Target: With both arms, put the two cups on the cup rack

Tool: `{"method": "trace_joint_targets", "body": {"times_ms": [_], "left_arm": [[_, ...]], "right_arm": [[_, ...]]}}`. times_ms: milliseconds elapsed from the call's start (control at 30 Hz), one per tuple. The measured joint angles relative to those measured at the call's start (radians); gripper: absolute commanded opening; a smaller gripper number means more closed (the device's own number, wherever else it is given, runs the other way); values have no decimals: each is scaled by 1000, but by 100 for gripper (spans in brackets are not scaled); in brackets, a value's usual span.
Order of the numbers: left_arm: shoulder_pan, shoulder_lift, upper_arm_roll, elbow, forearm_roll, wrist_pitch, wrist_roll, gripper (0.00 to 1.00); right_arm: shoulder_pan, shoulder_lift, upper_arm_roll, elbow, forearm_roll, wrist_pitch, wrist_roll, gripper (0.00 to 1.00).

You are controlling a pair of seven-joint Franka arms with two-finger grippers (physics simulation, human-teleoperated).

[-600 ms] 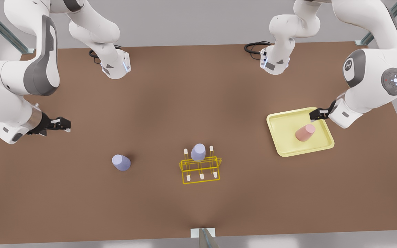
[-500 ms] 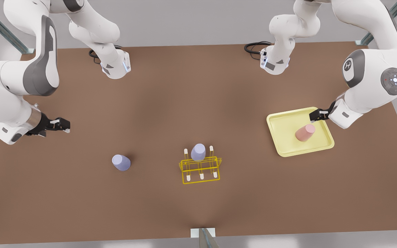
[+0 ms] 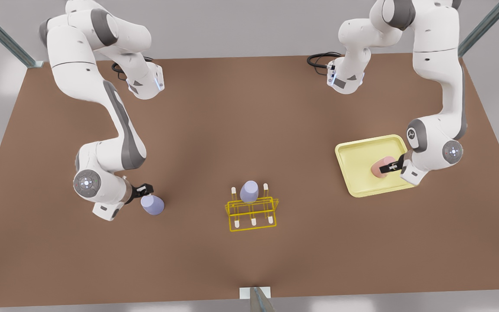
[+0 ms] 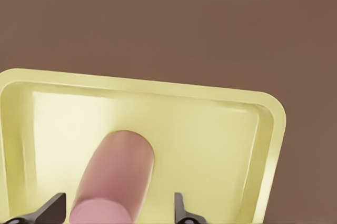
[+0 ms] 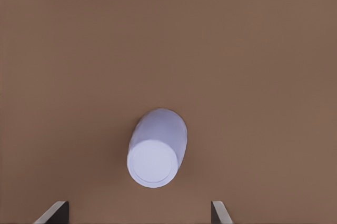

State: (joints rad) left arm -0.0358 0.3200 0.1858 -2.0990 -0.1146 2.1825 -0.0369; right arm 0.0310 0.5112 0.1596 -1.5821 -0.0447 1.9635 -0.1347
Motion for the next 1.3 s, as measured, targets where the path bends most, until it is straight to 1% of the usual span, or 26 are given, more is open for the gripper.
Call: {"method": "trace_joint_targets", "body": {"times_ms": [100, 267, 467, 500, 700, 733, 867, 900, 1000, 1067, 1133, 1167, 1233, 1300], "left_arm": [[3, 2, 12, -38, -2, 64, 5, 100], [-1, -1, 16, -116, -2, 152, 12, 100], [-7, 2, 17, -163, -2, 224, 19, 100], [-8, 4, 17, -164, -2, 231, 20, 92], [-15, 24, 17, -162, -3, 259, 24, 91], [-16, 24, 17, -162, -3, 262, 24, 85], [-19, 21, 17, -155, 0, 269, 23, 85], [-19, 21, 17, -154, 0, 270, 23, 82], [-19, 14, 17, -150, 1, 271, 20, 82], [-25, -18, 16, -147, 1, 255, 13, 82], [-37, -39, 13, -122, 0, 223, 2, 82], [-35, -40, 2, -83, 0, 201, -3, 82], [-35, -20, -34, 64, 0, 127, -19, 82], [-34, 33, -132, 269, 1, 33, -56, 82]], "right_arm": [[4, 27, 0, -26, 0, 80, 20, 100], [-3, 28, -1, -104, -1, 191, 47, 100], [-5, 30, -4, -170, -5, 271, 71, 100], [-5, 36, -4, -175, -5, 282, 75, 100], [-5, 85, -6, -181, -8, 343, 91, 100], [-5, 89, -6, -185, -8, 350, 93, 100], [-9, 87, -8, -214, -10, 367, 101, 100], [-9, 85, -8, -220, -10, 370, 103, 100], [-9, 84, -8, -232, -10, 376, 107, 100], [-8, 86, -8, -234, -11, 379, 110, 100], [-8, 88, -7, -236, -11, 381, 112, 100], [-8, 90, -7, -237, -11, 381, 113, 100], [-8, 92, -7, -237, -11, 383, 115, 99], [-8, 92, -6, -238, -11, 383, 117, 91]]}}
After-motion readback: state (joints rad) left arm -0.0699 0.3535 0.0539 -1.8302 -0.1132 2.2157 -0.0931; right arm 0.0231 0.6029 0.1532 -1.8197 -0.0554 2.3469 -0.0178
